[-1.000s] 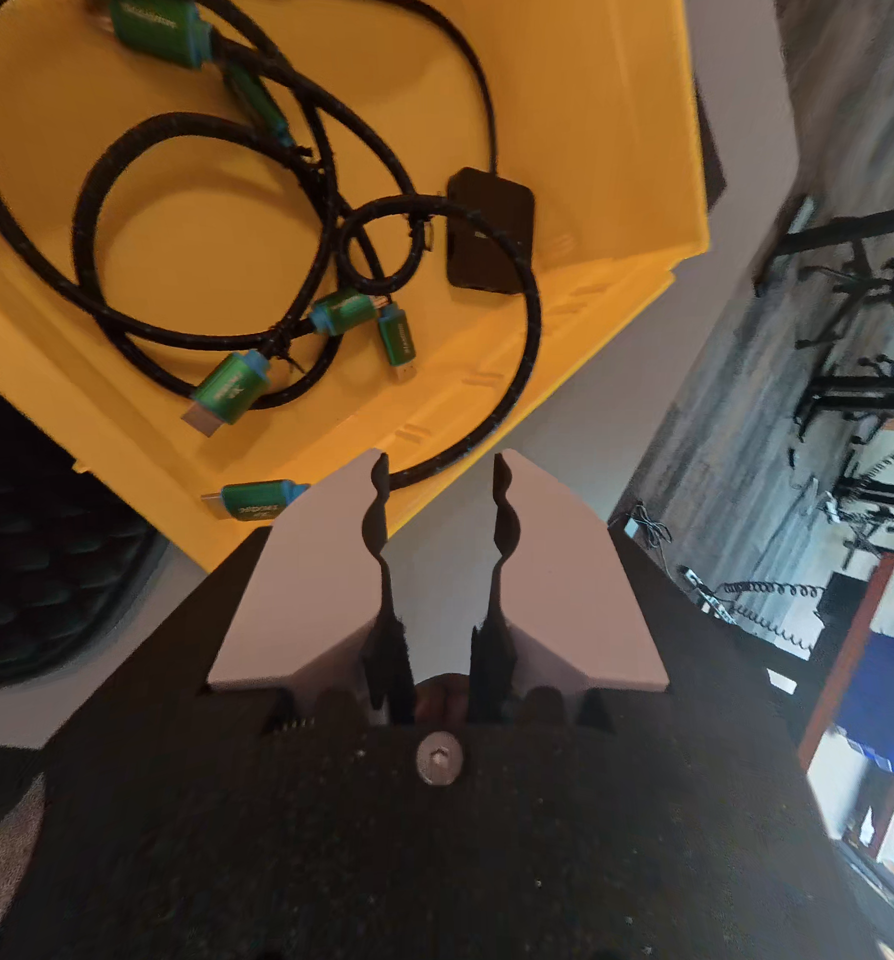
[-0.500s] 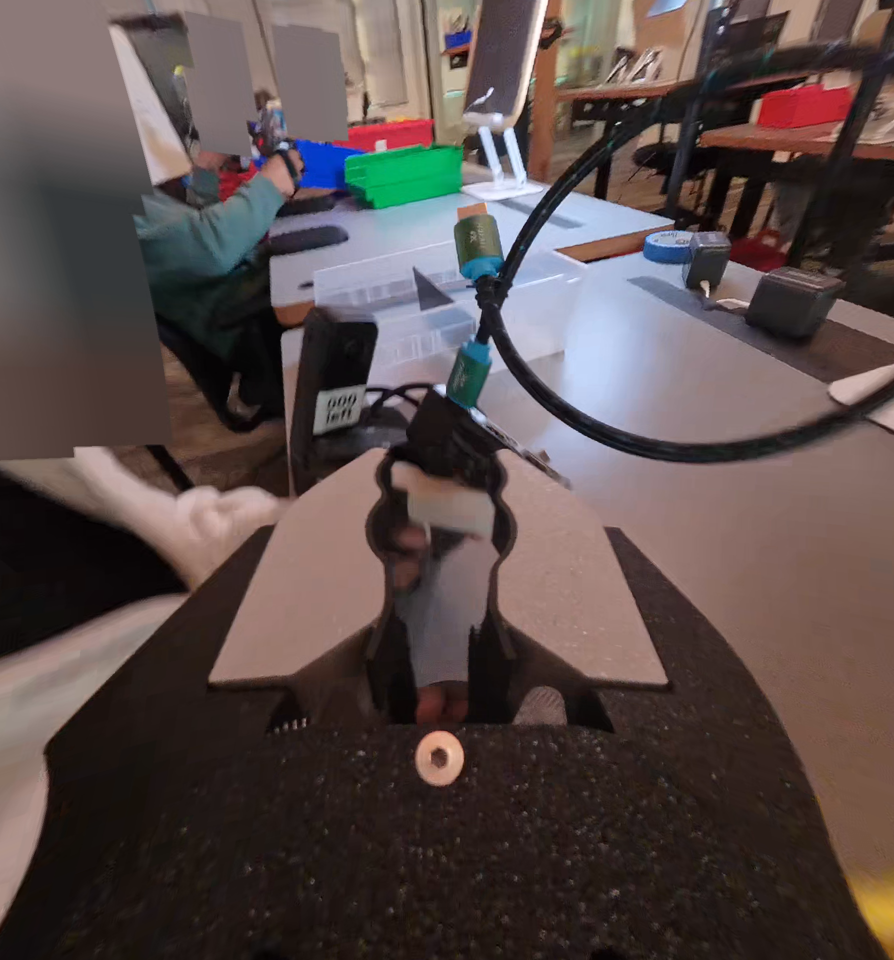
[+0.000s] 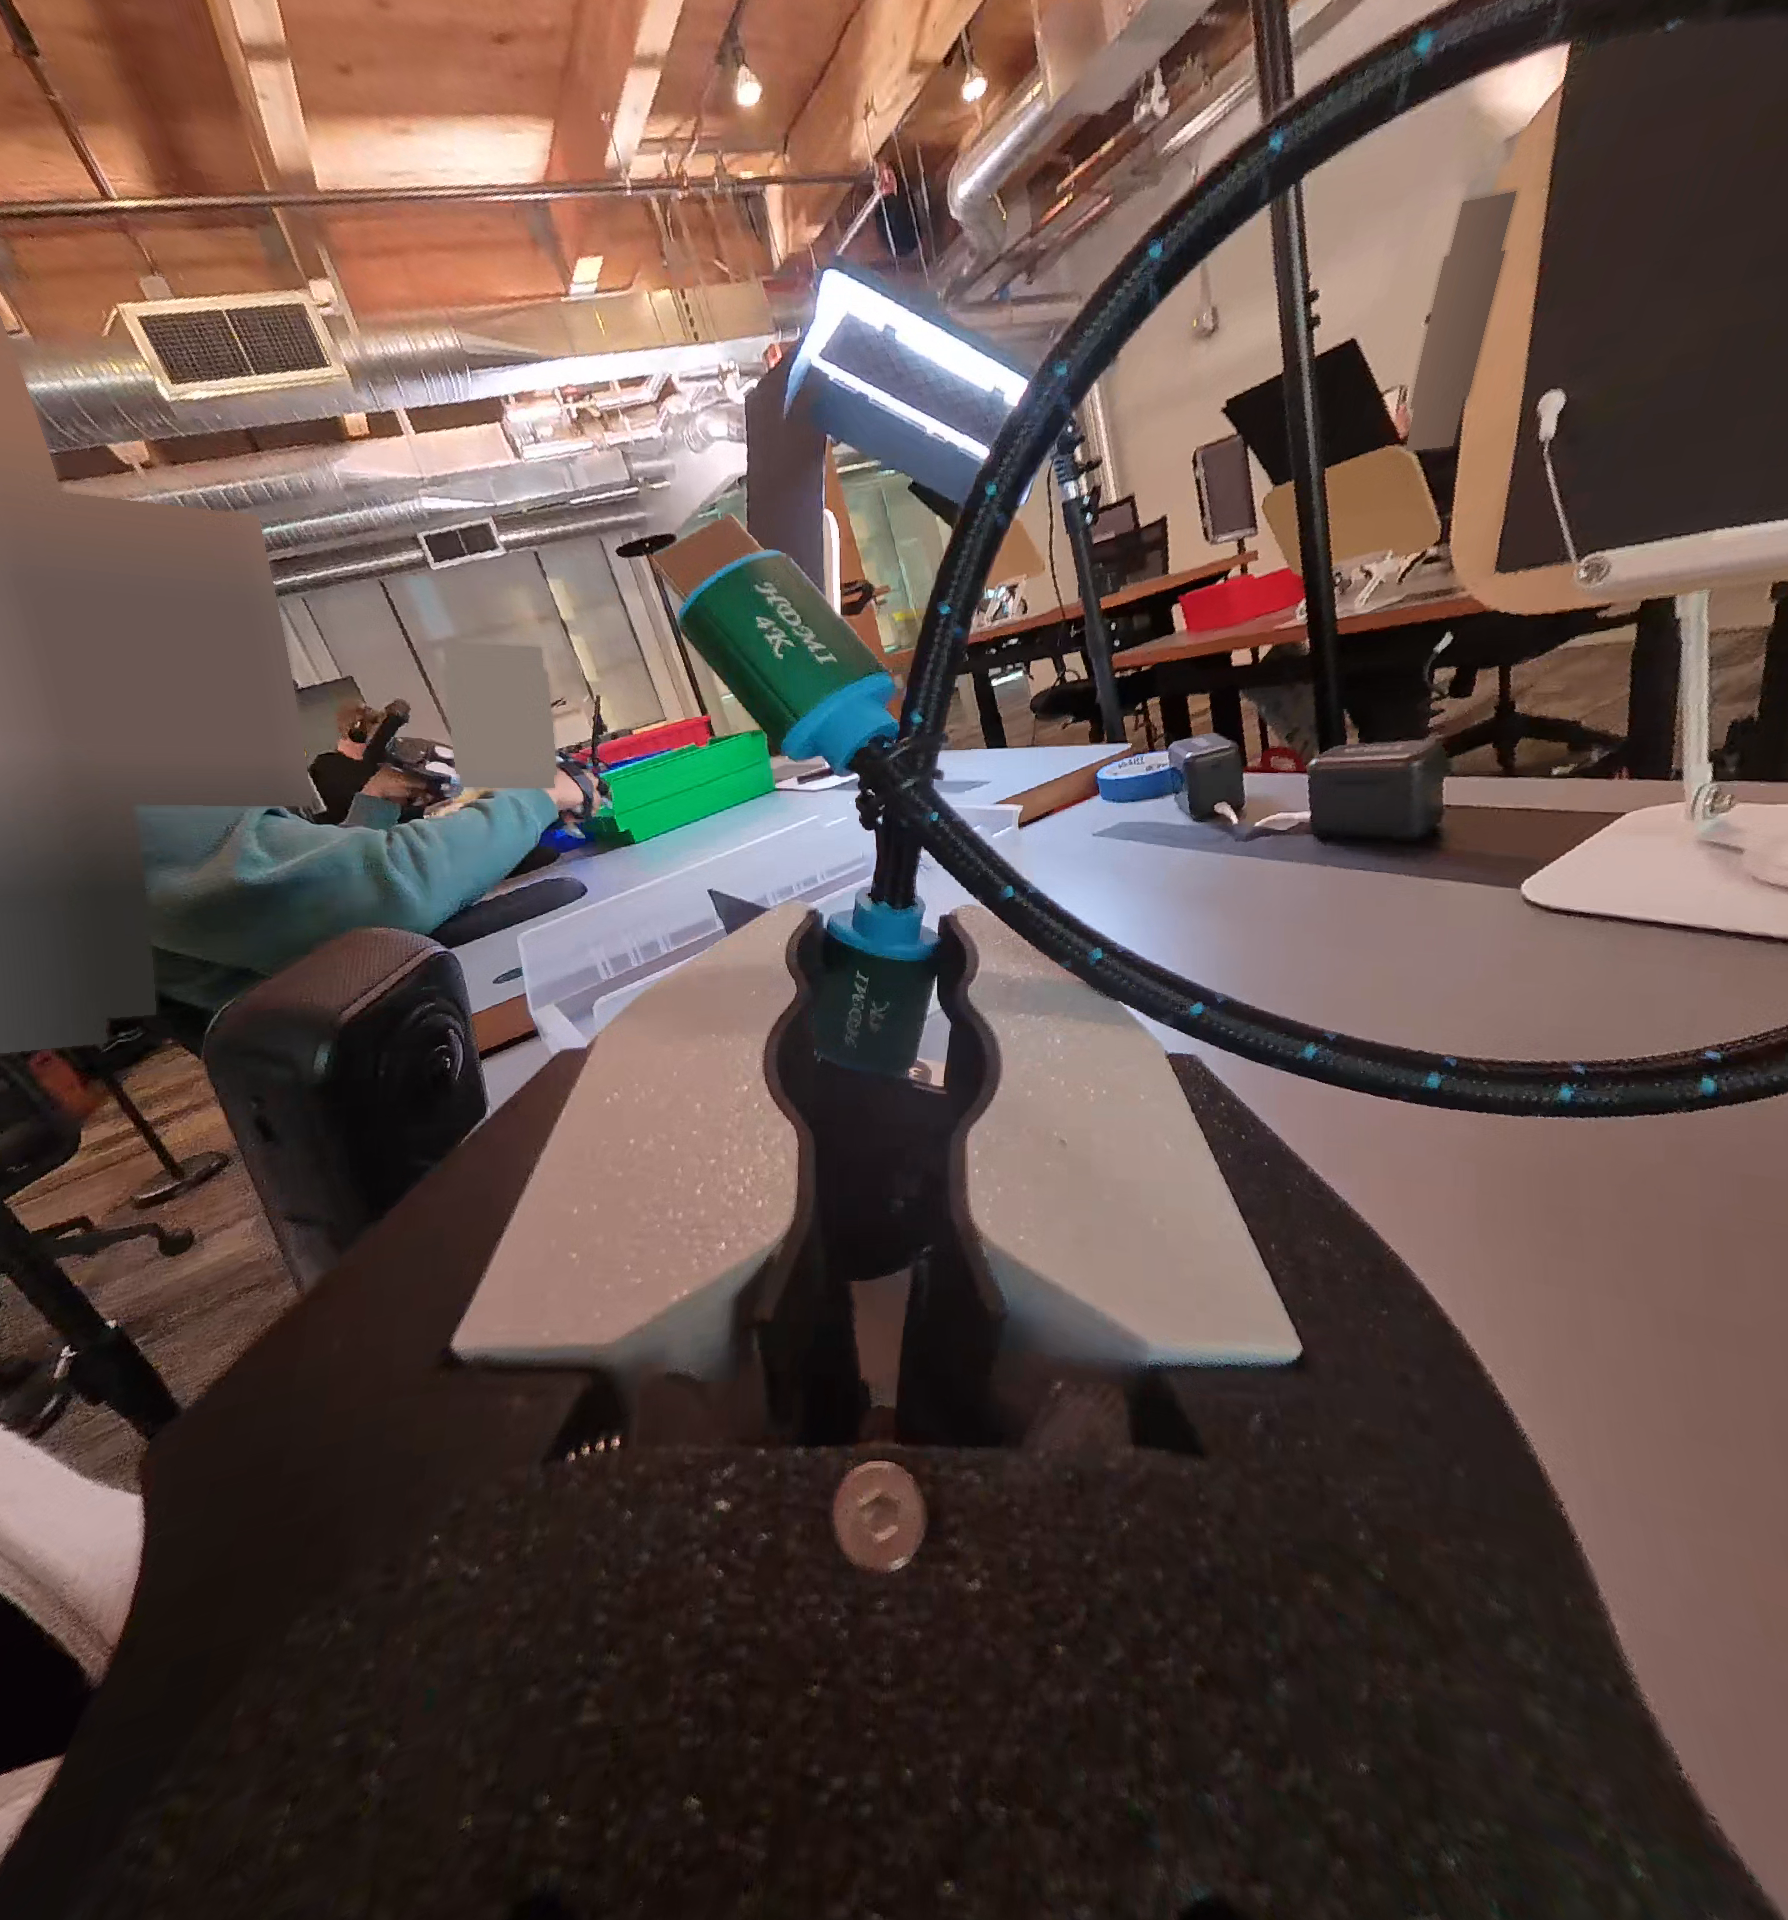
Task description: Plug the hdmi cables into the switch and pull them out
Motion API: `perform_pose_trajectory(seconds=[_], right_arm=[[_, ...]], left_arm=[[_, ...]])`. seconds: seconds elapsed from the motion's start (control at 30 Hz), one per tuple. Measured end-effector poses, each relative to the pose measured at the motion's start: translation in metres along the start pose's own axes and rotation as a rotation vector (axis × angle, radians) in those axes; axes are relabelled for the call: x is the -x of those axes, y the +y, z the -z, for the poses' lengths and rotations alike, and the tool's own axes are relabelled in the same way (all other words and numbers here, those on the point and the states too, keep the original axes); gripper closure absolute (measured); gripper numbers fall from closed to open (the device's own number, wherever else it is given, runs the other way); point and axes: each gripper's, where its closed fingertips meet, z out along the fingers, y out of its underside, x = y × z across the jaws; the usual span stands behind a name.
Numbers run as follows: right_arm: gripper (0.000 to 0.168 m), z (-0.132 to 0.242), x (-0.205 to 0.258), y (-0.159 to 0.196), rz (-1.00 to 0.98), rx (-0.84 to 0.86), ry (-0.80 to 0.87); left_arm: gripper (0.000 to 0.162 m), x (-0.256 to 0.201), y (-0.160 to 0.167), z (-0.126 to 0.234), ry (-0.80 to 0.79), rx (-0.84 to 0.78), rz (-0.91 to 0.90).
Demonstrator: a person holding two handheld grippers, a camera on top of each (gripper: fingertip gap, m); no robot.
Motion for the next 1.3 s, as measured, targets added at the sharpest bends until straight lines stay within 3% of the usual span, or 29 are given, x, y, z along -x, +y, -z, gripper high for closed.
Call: perform_pose_trajectory(seconds=[0.2,0.23,0.3,0.33,0.4,0.5,0.57,0.63,0.7,0.8,0.9,0.97,1.03,1.17,1.23,1.3], right_arm=[[0.149,0.003,-0.001,-0.008,0.053,-0.040,-0.006],[0.162,0.008,-0.006,-0.023,0.036,-0.123,0.012],[0.162,0.038,-0.030,-0.083,0.039,-0.368,0.088],[0.163,0.053,-0.040,-0.109,0.091,-0.399,0.122],[0.163,0.058,-0.042,-0.123,0.178,-0.269,0.106],[0.162,0.040,-0.022,-0.090,0.210,-0.043,0.008],[0.162,0.041,-0.024,-0.082,0.277,-0.009,0.041],[0.162,0.056,-0.039,-0.097,0.299,-0.040,0.100],[0.162,0.078,-0.071,-0.103,0.315,0.047,0.227],[0.162,0.129,-0.142,-0.097,0.426,0.283,0.624],[0.161,0.181,-0.192,-0.039,0.341,0.715,0.836],[0.144,0.205,-0.202,0.010,0.217,0.988,0.830],[0.123,0.213,-0.204,0.030,0.202,1.073,0.831],[0.118,0.190,-0.192,0.004,0.349,0.898,0.831],[0.116,0.151,-0.158,-0.008,0.476,0.765,0.619],[0.110,0.107,-0.094,0.000,0.614,0.646,0.233]], left_arm=[[0.139,-0.001,-0.001,0.001,0.002,-0.005,-0.014],[0.139,-0.002,0.002,0.001,0.001,0.010,-0.024],[0.140,-0.001,0.000,0.008,-0.013,-0.016,-0.042],[0.140,0.001,-0.003,0.012,-0.010,-0.044,-0.029],[0.140,0.002,-0.002,0.010,-0.005,-0.034,-0.016],[0.139,0.002,-0.002,0.007,-0.017,-0.029,-0.024],[0.139,0.004,-0.006,0.010,-0.007,-0.057,0.005],[0.139,0.005,-0.013,0.015,0.012,-0.112,0.031],[0.139,0.005,-0.019,0.020,0.025,-0.154,0.045],[0.139,0.004,-0.018,0.019,0.038,-0.148,0.056],[0.139,0.005,-0.020,0.019,0.036,-0.158,0.061],[0.139,0.005,-0.020,0.020,0.040,-0.159,0.067],[0.138,0.004,-0.018,0.019,0.045,-0.149,0.064],[0.138,0.001,-0.015,0.016,0.065,-0.124,0.062],[0.137,-0.001,-0.014,0.016,0.075,-0.118,0.065],[0.138,-0.004,-0.015,0.016,0.095,-0.120,0.067]])
